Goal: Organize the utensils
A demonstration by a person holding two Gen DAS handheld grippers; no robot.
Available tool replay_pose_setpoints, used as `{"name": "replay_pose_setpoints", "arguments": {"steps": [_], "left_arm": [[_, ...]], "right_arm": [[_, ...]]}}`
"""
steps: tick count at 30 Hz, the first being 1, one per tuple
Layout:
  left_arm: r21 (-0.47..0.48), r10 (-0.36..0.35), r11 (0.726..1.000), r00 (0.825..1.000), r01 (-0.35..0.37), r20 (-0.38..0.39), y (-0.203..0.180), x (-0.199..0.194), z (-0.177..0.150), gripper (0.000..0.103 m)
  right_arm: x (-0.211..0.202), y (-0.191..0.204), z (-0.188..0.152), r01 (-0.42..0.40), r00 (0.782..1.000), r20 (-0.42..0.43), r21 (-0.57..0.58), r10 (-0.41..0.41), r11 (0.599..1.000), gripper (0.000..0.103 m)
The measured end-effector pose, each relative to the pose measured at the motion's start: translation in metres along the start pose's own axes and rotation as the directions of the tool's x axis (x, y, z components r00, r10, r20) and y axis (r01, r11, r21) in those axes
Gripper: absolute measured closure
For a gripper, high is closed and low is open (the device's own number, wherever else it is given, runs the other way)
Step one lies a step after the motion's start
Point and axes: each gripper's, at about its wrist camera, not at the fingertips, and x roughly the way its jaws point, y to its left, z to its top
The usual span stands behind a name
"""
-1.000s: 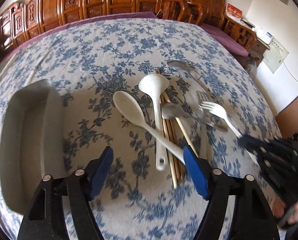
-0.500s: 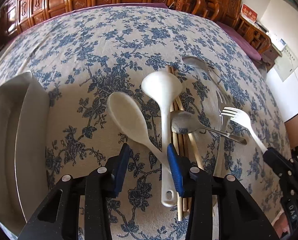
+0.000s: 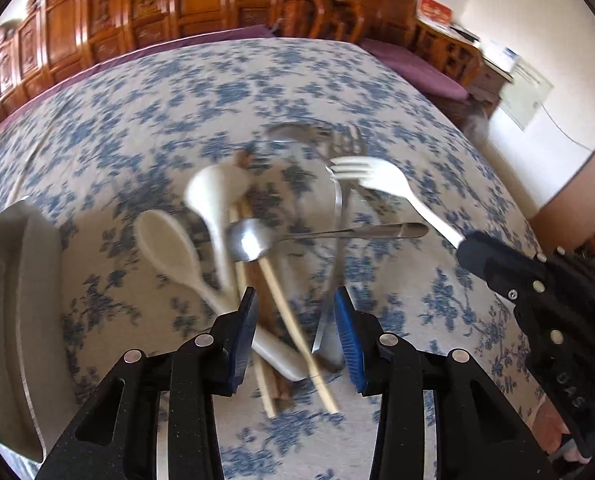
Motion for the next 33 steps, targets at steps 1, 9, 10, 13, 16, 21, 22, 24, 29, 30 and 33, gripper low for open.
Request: {"name": "replay_pose_setpoints", "arguments": {"steps": [1, 9, 10, 13, 16, 21, 22, 24, 29, 30, 33], "left_arm": [[0.007, -0.006, 1.0, 1.0, 0.006, 0.0, -0.003, 0.002, 0.0, 0.066], [0.043, -0.051, 0.998, 0.999, 0.052, -0.014, -0.022, 0.022, 0.009, 0.066], [0.039, -0.061, 0.997, 0.998, 0.061, -0.007, -0.021, 0.018, 0.009, 0.066], [0.03, -0.073, 0.997, 0.997, 0.073, 0.008, -0.019, 0.004, 0.007, 0.066], [0.018, -0.091, 0.996, 0.995, 0.09, 0.05, -0.012, -0.017, 0.008, 0.064], [0.008, -0.085, 0.996, 0.993, 0.085, 0.083, -0.008, -0.024, 0.026, 0.06], [0.018, -0.092, 0.996, 0.992, 0.09, 0.084, -0.011, -0.02, 0.03, 0.06], [0.03, -0.095, 0.995, 0.993, 0.093, 0.071, -0.014, -0.009, 0.034, 0.06], [0.041, -0.14, 0.99, 0.989, 0.138, 0.053, -0.024, 0.014, 0.039, 0.071], [0.047, -0.142, 0.989, 0.988, 0.139, 0.055, -0.026, 0.015, 0.04, 0.079], [0.042, -0.16, 0.987, 0.986, 0.158, 0.046, -0.027, 0.017, 0.042, 0.095]], "right_arm": [[-0.002, 0.0, 0.001, -0.001, 1.0, 0.005, 0.001, 0.001, 1.0, 0.097], [-0.012, -0.007, 0.006, 0.012, 0.999, 0.043, 0.008, -0.012, 1.0, 0.097], [-0.014, -0.007, 0.007, 0.016, 0.999, 0.049, 0.008, -0.016, 1.0, 0.097], [-0.02, -0.01, 0.011, 0.025, 0.997, 0.073, 0.012, -0.026, 1.0, 0.097], [-0.026, -0.011, 0.014, 0.039, 0.994, 0.099, 0.006, -0.039, 0.999, 0.097], [-0.031, -0.008, 0.019, 0.028, 0.993, 0.116, 0.003, -0.028, 1.0, 0.098], [-0.031, -0.007, 0.019, 0.029, 0.993, 0.117, 0.002, -0.029, 1.0, 0.098], [-0.031, -0.007, 0.019, 0.031, 0.993, 0.117, 0.005, -0.031, 1.0, 0.097], [-0.028, -0.009, 0.016, 0.022, 0.994, 0.106, 0.014, -0.023, 1.0, 0.097], [-0.026, -0.01, 0.016, 0.025, 0.994, 0.102, 0.016, -0.026, 1.0, 0.097], [-0.024, -0.013, 0.014, 0.023, 0.995, 0.092, 0.028, -0.025, 0.999, 0.097]]}}
